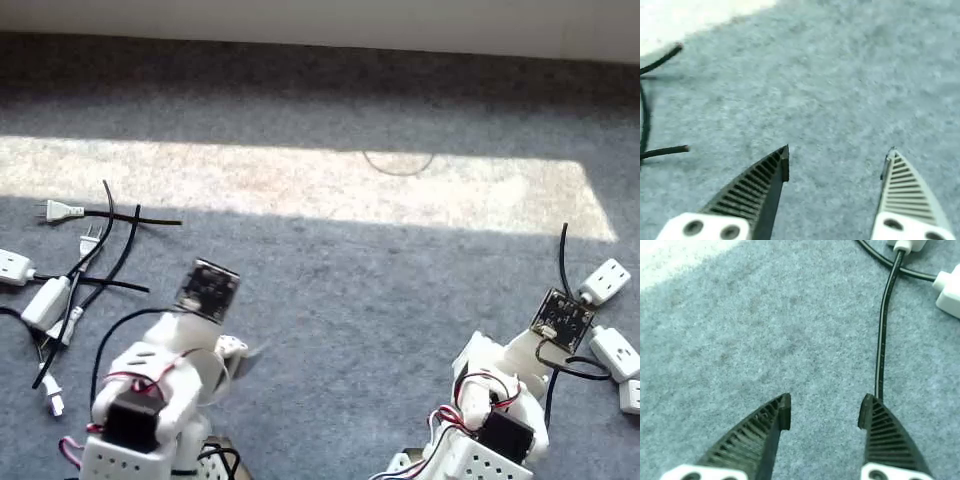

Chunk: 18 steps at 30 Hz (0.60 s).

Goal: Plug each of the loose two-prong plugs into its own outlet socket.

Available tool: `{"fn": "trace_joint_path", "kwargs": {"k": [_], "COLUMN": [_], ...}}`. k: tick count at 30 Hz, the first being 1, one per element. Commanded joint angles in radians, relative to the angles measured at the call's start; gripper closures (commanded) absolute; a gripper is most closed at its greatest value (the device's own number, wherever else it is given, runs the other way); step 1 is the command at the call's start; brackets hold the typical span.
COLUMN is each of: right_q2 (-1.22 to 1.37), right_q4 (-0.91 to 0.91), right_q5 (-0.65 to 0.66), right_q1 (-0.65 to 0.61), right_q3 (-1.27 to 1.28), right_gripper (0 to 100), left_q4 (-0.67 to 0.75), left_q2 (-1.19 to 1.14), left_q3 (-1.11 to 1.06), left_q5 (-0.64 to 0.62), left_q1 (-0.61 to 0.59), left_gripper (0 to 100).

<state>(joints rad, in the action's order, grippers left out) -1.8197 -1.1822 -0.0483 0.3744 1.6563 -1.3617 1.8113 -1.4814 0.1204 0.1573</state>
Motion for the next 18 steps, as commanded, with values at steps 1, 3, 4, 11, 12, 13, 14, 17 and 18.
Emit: {"fn": "trace_joint_path", "kwargs": {"k": [1, 3, 4, 11, 12, 13, 14, 17, 18], "right_q2": [-0.013, -0.013, -0.013, -0.013, -0.013, -0.013, -0.013, -0.013, -0.013], "right_q4": [-0.005, -0.005, -0.005, -0.005, -0.005, -0.005, -0.005, -0.005, -0.005], "right_q5": [0.002, 0.0, 0.0, 0.0, 0.0, 0.0, 0.0, 0.0, 0.0], "right_q1": [0.004, 0.004, 0.004, 0.004, 0.004, 0.004, 0.004, 0.004, 0.004], "right_q3": [0.148, 0.148, 0.148, 0.148, 0.148, 0.148, 0.148, 0.148, 0.148], "right_gripper": [77.3, 77.3, 77.3, 77.3, 77.3, 77.3, 77.3, 77.3, 77.3], "left_q4": [0.002, 0.002, 0.002, 0.014, -0.003, -0.012, -0.012, 0.037, 0.072], "left_q2": [0.002, 0.004, 0.005, 0.001, 0.001, -0.001, -0.002, -0.091, -0.157], "left_q3": [0.236, 0.335, 0.367, 0.378, 0.38, 0.395, 0.41, 0.447, 0.46], "left_q5": [0.025, 0.146, 0.215, 0.744, 0.756, 0.761, 0.761, 0.784, 0.807], "left_q1": [-0.312, -0.438, -0.493, -0.716, -0.722, -0.748, -0.803, -0.981, -1.013], "left_gripper": [70, 70, 70, 70, 70, 70, 70, 70, 70]}}
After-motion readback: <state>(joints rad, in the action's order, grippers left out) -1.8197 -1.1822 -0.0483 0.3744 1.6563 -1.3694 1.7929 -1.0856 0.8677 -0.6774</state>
